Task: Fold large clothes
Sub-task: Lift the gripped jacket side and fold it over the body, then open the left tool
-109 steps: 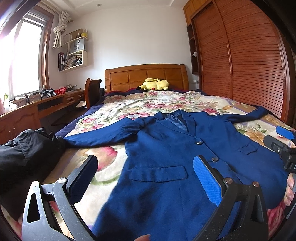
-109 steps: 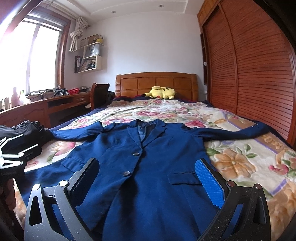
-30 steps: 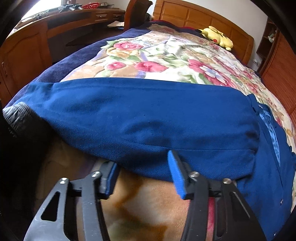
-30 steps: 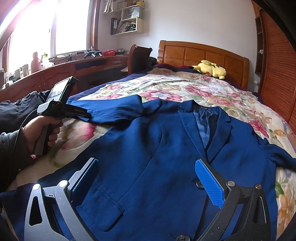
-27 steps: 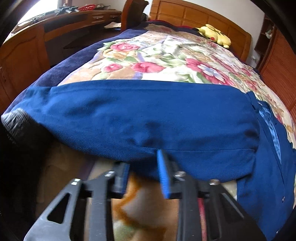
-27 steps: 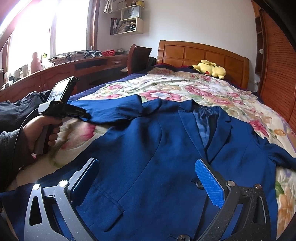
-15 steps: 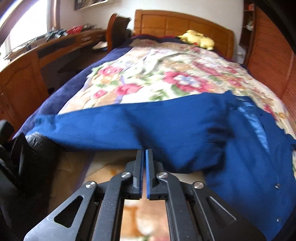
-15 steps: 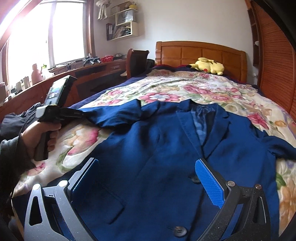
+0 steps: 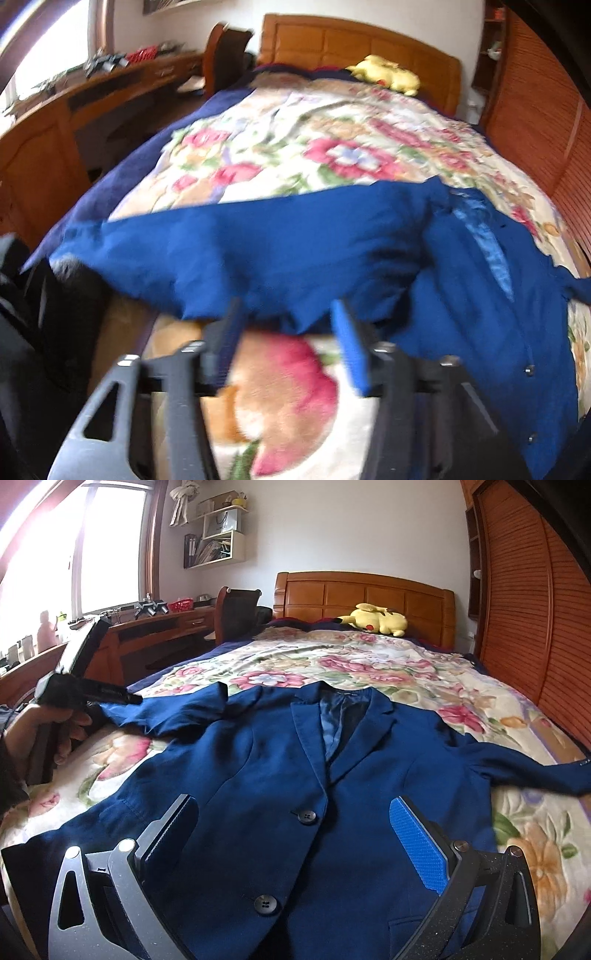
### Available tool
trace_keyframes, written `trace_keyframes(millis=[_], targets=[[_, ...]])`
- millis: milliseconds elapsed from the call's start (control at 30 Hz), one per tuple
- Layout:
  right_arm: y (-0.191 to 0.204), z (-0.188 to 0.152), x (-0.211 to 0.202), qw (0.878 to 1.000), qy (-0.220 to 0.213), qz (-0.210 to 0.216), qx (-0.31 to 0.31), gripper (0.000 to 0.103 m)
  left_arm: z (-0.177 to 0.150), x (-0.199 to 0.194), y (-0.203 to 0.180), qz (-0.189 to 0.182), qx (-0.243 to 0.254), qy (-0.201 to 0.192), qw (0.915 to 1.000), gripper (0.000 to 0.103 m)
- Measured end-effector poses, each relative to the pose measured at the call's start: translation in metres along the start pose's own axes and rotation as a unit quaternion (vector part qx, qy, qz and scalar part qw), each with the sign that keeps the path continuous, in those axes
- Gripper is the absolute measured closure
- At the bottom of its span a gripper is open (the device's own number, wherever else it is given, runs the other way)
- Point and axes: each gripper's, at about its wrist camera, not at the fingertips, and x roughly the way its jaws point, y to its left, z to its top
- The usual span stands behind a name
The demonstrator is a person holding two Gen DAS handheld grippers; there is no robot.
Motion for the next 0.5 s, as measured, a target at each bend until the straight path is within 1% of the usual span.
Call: trace_keyframes(millis=[67, 200, 333, 367, 433, 500], targets=[[0.002, 0.001, -0.001, 1.0, -0.001, 0.001, -0.003, 0.0, -0.004, 0.011, 0.009, 0.005, -0.016, 0.012, 0.9998, 0.032], [0.002, -0.001, 0.001, 1.0, 0.001, 0.006, -0.007, 0.0, -0.009, 0.037, 0.026, -0.001, -0.048, 0.04, 0.998, 0.032], [0.0, 0.001, 0.004, 1.0, 0.006, 0.014, -0.009, 0.0, -0.007, 0.057, 0.039, -0.034, -0.095, 0.058, 0.9932, 0.032], [-0.001, 0.001, 0.006, 1.0, 0.01, 0.022, -0.005, 0.0, -0.006, 0.061, 0.042, -0.04, -0.104, 0.061, 0.9919, 0.032], [-0.006, 0.002, 0.008, 0.999, 0.015, 0.037, 0.007, 0.0, -0.002, 0.065, 0.042, -0.038, -0.107, 0.056, 0.992, 0.034], [-0.007, 0.003, 0.01, 0.999, 0.016, 0.034, 0.003, 0.0, 0.003, 0.066, 0.039, -0.033, -0.099, 0.05, 0.9933, 0.052]])
